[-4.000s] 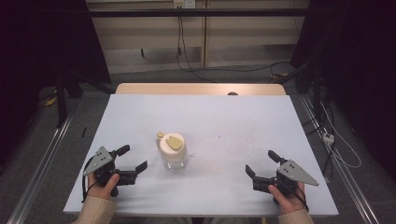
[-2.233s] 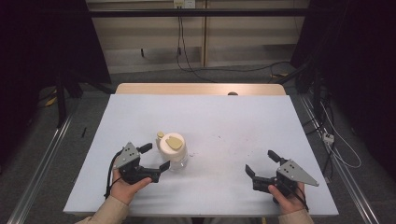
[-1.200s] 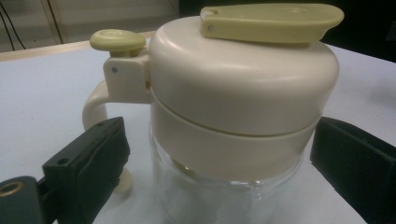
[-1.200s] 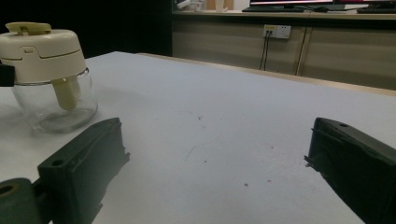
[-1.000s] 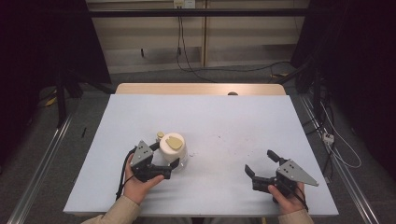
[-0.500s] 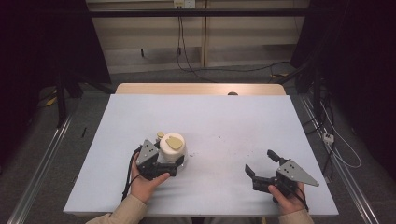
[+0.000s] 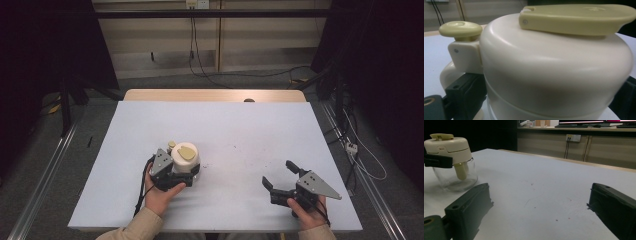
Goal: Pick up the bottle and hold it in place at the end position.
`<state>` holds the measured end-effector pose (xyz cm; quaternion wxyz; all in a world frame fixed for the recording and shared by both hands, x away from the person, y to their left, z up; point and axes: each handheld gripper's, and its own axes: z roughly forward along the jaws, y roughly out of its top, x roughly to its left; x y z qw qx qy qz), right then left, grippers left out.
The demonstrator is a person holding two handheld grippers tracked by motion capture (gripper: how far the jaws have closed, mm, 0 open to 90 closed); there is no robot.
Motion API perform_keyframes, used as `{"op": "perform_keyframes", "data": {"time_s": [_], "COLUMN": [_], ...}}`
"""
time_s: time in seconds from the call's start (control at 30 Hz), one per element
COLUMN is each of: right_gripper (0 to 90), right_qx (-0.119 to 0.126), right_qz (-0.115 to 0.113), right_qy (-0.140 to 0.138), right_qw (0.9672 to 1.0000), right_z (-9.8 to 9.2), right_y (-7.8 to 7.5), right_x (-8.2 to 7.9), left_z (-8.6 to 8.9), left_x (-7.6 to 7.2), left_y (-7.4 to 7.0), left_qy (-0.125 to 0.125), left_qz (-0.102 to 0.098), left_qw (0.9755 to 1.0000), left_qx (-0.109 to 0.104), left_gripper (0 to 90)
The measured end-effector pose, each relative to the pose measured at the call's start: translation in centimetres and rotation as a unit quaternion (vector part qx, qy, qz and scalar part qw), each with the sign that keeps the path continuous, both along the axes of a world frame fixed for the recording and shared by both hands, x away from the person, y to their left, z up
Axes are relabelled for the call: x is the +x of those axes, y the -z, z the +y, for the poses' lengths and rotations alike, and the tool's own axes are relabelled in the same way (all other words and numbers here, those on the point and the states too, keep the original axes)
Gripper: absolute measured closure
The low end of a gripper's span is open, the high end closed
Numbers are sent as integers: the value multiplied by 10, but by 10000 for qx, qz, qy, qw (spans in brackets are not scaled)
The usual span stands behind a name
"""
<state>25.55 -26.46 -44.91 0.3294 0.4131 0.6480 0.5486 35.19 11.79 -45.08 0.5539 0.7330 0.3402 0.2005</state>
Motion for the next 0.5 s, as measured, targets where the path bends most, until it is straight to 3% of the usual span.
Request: {"op": "perform_keyframes", "data": {"time_s": [0.5], "right_gripper": [33], "right_qx": [42], "right_qz": [14], "right_qy": [-5], "right_qw": [10000], "right_z": [0], "right_y": [0], "right_x": [0], "left_z": [-7], "left_x": [1], "left_y": [3], "left_qy": [-217], "left_qz": [-80], "left_qw": [9997], "left_qx": [-128], "left_gripper": [52]}}
